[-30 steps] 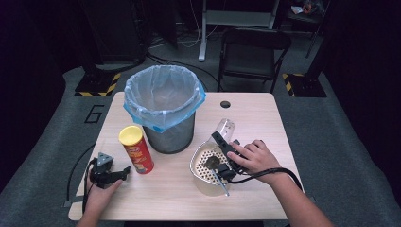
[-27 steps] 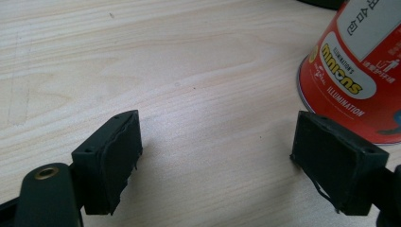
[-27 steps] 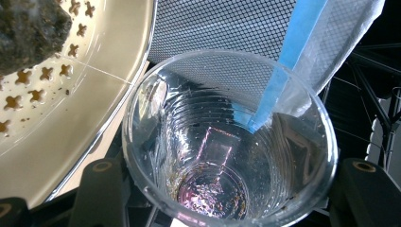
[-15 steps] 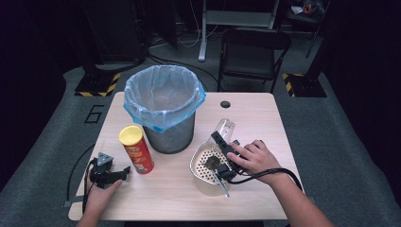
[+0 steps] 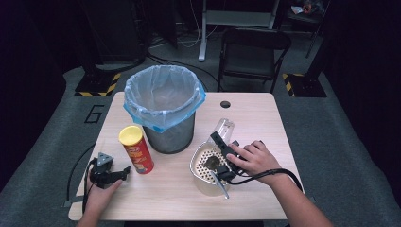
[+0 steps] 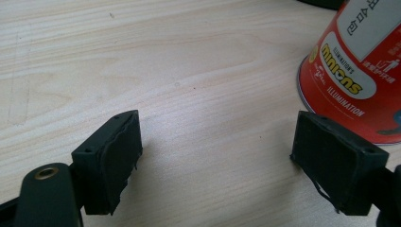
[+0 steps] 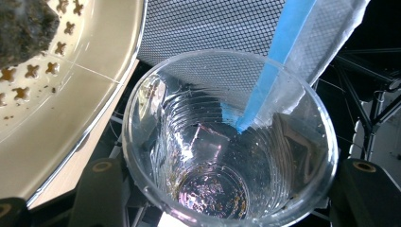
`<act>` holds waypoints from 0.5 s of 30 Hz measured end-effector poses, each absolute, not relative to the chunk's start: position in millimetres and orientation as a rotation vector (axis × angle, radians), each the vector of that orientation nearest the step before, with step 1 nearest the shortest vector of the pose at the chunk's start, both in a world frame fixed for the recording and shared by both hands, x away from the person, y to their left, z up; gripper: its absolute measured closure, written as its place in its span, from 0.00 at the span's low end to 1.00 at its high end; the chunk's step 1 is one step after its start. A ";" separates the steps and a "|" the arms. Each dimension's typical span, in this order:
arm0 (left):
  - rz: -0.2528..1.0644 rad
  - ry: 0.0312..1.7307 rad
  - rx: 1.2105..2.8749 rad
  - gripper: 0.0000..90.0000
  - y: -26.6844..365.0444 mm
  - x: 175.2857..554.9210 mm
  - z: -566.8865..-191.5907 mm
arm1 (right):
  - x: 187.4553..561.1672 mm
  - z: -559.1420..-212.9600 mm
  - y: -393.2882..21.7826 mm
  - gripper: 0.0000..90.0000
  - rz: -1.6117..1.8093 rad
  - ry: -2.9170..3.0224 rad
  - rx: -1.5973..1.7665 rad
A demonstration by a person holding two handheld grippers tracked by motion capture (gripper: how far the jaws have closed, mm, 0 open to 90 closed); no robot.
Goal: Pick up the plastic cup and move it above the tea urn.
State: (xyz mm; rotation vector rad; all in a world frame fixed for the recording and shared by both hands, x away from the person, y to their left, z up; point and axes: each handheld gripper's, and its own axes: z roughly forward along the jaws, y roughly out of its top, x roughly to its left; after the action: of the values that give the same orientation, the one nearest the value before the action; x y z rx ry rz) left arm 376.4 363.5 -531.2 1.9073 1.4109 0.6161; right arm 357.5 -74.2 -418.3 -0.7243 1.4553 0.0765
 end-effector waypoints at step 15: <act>0.613 1.412 1.911 0.18 363.6 376.3 -531.0 | 353.0 -418.9 -75.8 0.41 0.286 1.427 -0.504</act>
State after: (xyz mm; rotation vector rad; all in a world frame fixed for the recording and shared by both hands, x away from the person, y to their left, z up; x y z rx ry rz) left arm 376.3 363.6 -531.0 1.9106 1.4117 0.6133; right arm 353.0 -75.8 -418.9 -0.5037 1.4266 0.2859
